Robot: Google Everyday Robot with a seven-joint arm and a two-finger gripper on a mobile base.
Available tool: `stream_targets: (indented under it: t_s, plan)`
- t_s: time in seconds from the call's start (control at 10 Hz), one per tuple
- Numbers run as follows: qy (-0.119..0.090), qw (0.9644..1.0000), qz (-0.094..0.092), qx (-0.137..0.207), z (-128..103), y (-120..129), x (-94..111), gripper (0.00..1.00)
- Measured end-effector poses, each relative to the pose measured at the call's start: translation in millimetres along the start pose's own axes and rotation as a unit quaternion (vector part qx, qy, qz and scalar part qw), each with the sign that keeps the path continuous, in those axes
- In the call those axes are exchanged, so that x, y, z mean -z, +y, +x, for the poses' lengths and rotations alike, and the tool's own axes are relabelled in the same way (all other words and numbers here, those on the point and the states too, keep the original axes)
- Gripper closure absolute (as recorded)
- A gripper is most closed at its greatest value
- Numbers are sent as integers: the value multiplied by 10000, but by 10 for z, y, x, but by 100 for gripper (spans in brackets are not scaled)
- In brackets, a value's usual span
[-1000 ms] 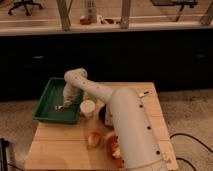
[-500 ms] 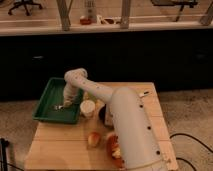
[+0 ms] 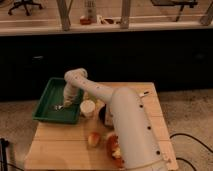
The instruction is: Place fork in table surface
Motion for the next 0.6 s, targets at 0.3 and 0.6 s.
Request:
stream_targets:
  t_s: [0.3, 0.6]
  plan:
    - [1, 10000, -1, 0, 0, 0, 0, 70]
    - [1, 10000, -1, 0, 0, 0, 0, 42]
